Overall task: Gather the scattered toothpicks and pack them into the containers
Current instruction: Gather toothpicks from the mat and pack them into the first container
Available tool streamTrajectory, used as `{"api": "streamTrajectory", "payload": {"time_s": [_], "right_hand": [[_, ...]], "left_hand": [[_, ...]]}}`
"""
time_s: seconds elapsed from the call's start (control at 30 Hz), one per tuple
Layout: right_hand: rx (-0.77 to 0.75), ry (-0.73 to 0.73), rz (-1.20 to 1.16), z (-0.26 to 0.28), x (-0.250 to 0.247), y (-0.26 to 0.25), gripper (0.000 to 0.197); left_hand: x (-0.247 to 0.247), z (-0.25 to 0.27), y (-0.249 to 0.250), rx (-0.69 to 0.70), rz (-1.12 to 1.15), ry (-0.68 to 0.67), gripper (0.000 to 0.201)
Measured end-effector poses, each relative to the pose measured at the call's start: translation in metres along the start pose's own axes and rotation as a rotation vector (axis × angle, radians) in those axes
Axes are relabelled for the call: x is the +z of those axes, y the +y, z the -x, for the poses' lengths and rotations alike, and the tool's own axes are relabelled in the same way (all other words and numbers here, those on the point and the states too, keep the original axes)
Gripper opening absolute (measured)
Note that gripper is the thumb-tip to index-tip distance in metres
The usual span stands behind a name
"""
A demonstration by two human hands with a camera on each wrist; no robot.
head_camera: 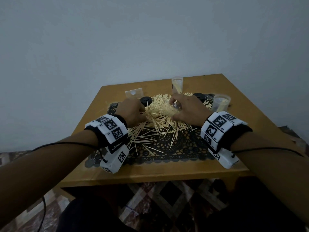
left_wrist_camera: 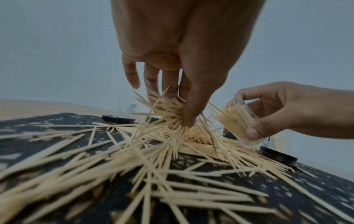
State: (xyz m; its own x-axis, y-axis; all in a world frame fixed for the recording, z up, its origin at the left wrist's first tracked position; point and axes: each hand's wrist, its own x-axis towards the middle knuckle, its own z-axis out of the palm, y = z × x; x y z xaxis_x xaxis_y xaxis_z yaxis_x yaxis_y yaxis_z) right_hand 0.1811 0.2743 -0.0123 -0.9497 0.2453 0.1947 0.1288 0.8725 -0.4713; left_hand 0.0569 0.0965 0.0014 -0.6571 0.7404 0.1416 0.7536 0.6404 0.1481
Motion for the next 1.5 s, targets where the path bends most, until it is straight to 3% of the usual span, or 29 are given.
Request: {"api": "streamTrajectory", "payload": {"time_s": [0.27,0.43,0.8,0.9,1.03,1.3,1.5], "right_hand": [[0.001,-0.016,0.050,-0.001,0.001,0.000,0.049],[0.027,0.012,0.106,-0.002,0.001,0.001,0.046],[-0.035,-0.009,0.078,0.000,0.002,-0.002,0.049],[-0.049,-0.020,0.075,0.001,0.002,-0.003,0.050],[-0.048,-0.021,0.056,0.002,0.001,-0.003,0.051],[-0.047,-0.036,0.067,0.001,0.001,-0.002,0.052],[-0.050,-0.041,0.053,0.001,0.001,-0.003,0.050]], "left_hand": [[-0.014,0.002,-0.007,0.164,0.054,-0.108,0.032],[-0.020,0.000,-0.010,0.188,0.073,-0.115,0.021],[-0.022,-0.004,-0.008,0.273,0.090,-0.175,0.020],[-0.021,-0.007,0.003,0.314,0.068,-0.160,0.013],[-0.017,-0.013,0.009,0.324,0.015,-0.125,0.018],[-0.015,-0.018,0.011,0.305,0.133,-0.079,0.030],[-0.017,-0.022,0.018,0.294,0.187,-0.057,0.021]]}}
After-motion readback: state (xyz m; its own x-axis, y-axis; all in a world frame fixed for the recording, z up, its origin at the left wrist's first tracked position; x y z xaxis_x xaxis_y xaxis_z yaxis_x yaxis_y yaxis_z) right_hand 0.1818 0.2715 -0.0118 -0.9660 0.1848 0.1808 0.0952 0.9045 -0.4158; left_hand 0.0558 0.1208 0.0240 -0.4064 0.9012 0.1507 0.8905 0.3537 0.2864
